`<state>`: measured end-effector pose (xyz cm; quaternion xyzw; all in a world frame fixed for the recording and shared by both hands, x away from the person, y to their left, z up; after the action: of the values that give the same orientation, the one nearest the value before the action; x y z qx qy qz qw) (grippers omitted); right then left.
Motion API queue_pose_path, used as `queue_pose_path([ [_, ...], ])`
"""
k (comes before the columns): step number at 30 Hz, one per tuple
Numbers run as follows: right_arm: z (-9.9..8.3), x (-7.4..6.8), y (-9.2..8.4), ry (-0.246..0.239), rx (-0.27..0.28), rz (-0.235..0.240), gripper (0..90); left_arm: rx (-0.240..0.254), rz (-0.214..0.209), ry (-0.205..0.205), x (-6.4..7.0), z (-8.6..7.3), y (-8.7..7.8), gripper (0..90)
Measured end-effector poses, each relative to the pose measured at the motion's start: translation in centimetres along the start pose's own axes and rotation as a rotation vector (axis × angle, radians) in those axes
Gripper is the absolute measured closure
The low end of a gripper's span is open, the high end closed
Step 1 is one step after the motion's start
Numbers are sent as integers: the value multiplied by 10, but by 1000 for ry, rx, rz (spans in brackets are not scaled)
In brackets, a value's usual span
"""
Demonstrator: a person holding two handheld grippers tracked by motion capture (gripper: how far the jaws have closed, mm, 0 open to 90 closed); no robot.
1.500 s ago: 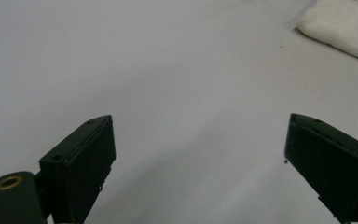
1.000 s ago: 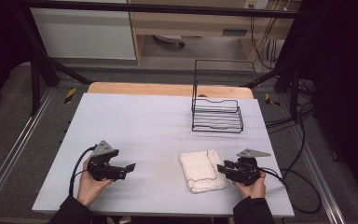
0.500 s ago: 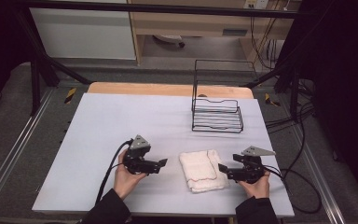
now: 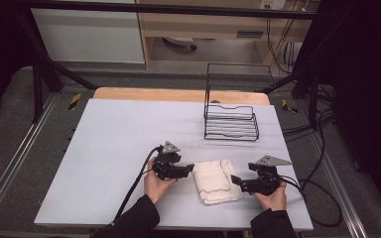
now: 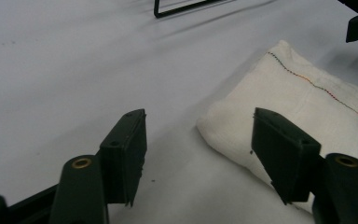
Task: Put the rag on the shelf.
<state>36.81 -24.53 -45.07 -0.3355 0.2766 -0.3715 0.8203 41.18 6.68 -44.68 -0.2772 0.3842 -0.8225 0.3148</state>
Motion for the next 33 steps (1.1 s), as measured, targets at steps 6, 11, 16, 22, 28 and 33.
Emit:
queue_pose_path([
  [6,0,0,0,1,-7,1,54,-29,-11,-11,5,5,13,488],
  [11,0,-1,1,5,-6,8,48,-47,-18,-17,6,7,19,569],
  [16,1,0,1,3,-10,5,42,-54,-13,-14,10,10,22,635],
  [22,3,1,2,-1,-6,2,40,-60,-20,-22,12,11,25,676],
  [28,9,3,4,3,-20,-11,37,-56,5,-1,19,11,26,753],
  [33,15,6,8,10,-23,-23,39,-58,11,25,18,10,27,764],
])
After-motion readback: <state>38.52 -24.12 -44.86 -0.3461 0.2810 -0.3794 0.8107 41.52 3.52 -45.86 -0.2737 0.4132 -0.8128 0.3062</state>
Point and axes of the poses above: each handheld gripper's, and its own axes: y roughly forward along the jaws, z roughly out of its top, x roughly to its right, the point moved 1 cm from there along y, roughly forward along the jaws, and after that the axes turned 15 degrees about -x, right-handed, at the moved point
